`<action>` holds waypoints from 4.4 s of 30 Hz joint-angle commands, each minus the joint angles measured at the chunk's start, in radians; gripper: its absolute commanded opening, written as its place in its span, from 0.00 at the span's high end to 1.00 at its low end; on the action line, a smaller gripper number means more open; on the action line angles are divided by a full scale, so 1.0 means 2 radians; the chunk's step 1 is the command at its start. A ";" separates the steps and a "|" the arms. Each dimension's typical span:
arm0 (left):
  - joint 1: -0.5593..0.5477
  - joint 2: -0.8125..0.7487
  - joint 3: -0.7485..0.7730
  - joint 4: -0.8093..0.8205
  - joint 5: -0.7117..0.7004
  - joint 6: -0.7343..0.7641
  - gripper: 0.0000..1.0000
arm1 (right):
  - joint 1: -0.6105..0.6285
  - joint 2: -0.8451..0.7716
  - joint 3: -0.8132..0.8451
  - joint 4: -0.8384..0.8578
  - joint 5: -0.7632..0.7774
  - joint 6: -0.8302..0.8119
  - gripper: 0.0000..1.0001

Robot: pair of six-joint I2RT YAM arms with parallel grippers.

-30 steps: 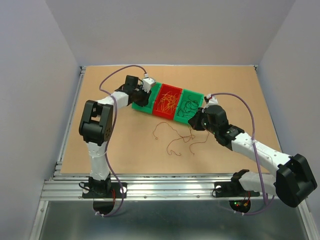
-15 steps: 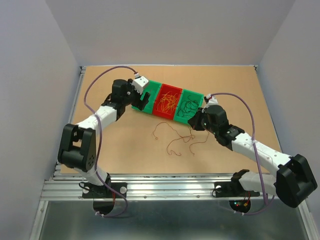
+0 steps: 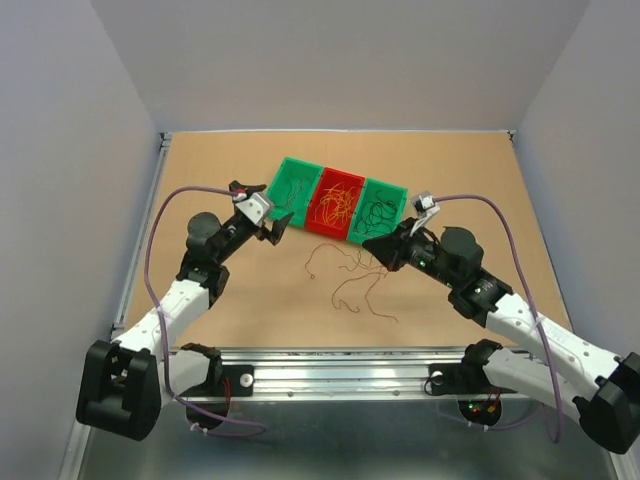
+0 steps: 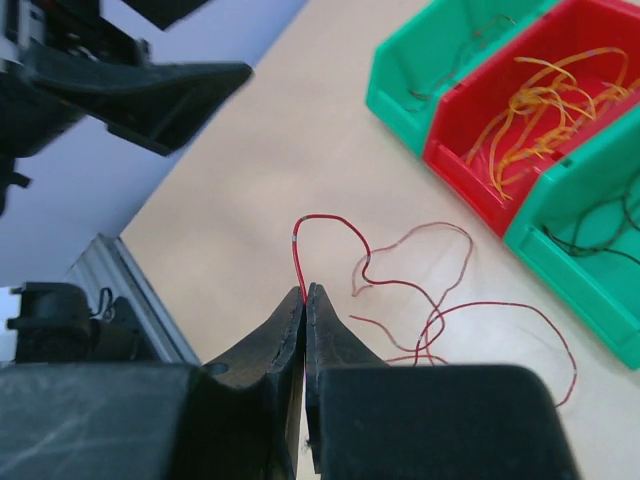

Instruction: Untangle the cables

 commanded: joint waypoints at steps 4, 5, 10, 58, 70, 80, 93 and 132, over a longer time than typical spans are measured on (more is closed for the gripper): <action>-0.012 -0.077 -0.020 0.057 0.214 0.016 0.01 | 0.008 -0.047 -0.002 0.054 -0.057 -0.032 0.93; -0.029 -0.082 -0.014 0.050 0.219 0.012 0.01 | 0.008 -0.045 0.007 0.046 -0.062 -0.026 0.93; -0.108 -0.074 0.038 0.036 0.207 0.011 0.01 | 0.008 -0.014 0.092 0.013 -0.078 -0.009 0.93; -0.302 0.110 0.065 0.123 0.013 0.006 0.09 | 0.009 -0.115 -0.020 0.121 0.051 0.044 0.99; -0.309 0.113 0.073 0.119 0.010 0.019 0.38 | 0.009 -0.092 -0.017 0.137 0.036 0.057 0.99; -0.315 0.120 0.075 0.114 0.020 0.034 0.63 | 0.010 -0.092 -0.019 0.138 0.040 0.055 0.99; -0.309 0.087 0.099 0.035 0.013 0.009 1.00 | 0.010 -0.157 -0.039 0.100 0.100 0.026 0.48; -0.232 -0.015 0.204 -0.099 0.049 -0.117 1.00 | 0.076 0.026 -0.028 0.204 -0.053 -0.074 0.52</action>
